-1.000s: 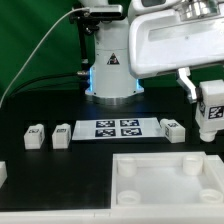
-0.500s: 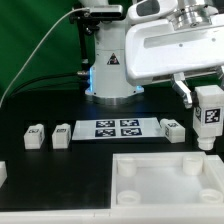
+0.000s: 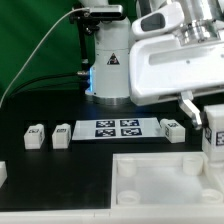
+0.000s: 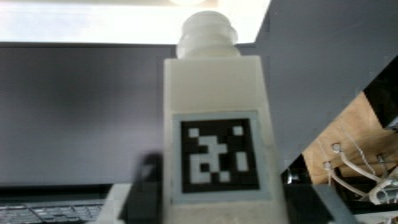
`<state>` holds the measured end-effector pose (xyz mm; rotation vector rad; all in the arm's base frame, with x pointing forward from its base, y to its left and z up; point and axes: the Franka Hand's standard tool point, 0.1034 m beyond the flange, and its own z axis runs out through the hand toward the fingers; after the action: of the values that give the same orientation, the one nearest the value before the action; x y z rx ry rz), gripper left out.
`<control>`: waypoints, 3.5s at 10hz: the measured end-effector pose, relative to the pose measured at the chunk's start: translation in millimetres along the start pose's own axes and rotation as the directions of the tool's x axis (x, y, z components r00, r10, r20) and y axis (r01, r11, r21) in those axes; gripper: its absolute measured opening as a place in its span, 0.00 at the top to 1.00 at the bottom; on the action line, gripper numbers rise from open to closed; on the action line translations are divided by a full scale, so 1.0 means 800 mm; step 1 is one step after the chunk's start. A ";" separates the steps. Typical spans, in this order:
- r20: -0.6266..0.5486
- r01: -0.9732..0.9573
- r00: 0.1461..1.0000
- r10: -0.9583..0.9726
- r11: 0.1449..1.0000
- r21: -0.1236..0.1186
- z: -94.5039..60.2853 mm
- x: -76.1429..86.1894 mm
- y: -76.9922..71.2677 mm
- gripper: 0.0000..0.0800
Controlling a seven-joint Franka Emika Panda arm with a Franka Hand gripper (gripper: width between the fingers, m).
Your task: Assemble one leg
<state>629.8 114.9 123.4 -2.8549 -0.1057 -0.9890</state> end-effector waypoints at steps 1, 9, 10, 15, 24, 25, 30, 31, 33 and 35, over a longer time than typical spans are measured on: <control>0.013 0.001 1.000 -0.001 1.000 -0.001 0.010 -0.008 0.002 0.63; 0.032 0.003 0.999 -0.003 1.000 -0.005 0.032 -0.038 0.005 0.63; 0.022 -0.019 1.000 0.020 1.000 -0.017 0.035 -0.046 0.004 0.63; 0.072 -0.056 0.996 0.058 0.998 -0.039 0.038 -0.053 0.004 0.35; 0.095 -0.058 0.994 0.061 0.998 -0.038 0.040 -0.056 0.005 0.19; 0.154 -0.062 0.986 0.065 0.998 -0.027 0.034 -0.047 0.002 0.19; 0.539 -0.091 0.840 0.070 0.996 0.014 0.017 -0.033 0.004 0.19; 0.624 -0.087 0.779 0.059 0.996 0.014 0.022 -0.036 0.011 0.19; 0.739 -0.080 0.671 0.057 0.997 -0.004 0.027 -0.047 0.015 0.19; 0.731 -0.096 0.678 0.079 0.995 -0.019 0.033 -0.043 0.012 0.19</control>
Offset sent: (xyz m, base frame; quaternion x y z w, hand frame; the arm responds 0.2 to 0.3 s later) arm -0.0022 0.0022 -0.0197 -0.0062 0.0128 0.0043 0.9999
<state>620.1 108.0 80.6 -3.0006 -0.0419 0.2409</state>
